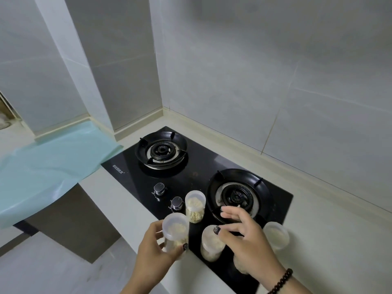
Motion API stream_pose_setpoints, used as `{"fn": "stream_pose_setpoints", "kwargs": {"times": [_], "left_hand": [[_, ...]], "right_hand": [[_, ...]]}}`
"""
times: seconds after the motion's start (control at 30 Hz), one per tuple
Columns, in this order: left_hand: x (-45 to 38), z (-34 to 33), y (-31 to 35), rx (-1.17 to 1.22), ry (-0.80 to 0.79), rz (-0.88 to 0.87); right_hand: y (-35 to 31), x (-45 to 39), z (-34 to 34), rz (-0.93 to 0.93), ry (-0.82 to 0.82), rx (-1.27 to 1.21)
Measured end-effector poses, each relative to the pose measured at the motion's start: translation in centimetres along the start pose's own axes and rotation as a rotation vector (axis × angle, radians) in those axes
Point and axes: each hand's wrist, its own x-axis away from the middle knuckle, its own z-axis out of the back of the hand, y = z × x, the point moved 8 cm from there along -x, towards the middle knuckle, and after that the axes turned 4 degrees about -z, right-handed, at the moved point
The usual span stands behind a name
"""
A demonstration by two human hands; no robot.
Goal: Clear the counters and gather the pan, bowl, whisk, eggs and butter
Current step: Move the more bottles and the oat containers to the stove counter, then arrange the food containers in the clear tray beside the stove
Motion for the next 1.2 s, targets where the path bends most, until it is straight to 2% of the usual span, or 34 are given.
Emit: {"fn": "stream_pose_setpoints", "kwargs": {"times": [0.4,0.7,0.97,1.2], "left_hand": [[2.5,-2.3,-4.8,-0.019,0.050,0.147],[4.4,-2.6,-4.9,-0.076,0.070,0.139],[6.8,1.9,-2.0,0.028,0.192,0.194],[8.3,9.8,0.3,0.214,0.368,0.191]], "right_hand": [[2.2,2.5,3.3,-0.082,-0.021,-0.026],[4.5,2.5,0.9,-0.108,-0.161,-0.047],[3.3,1.3,-3.4,-0.081,-0.256,-0.006],[-1.3,0.5,-9.2,0.006,-0.346,0.023]]}}
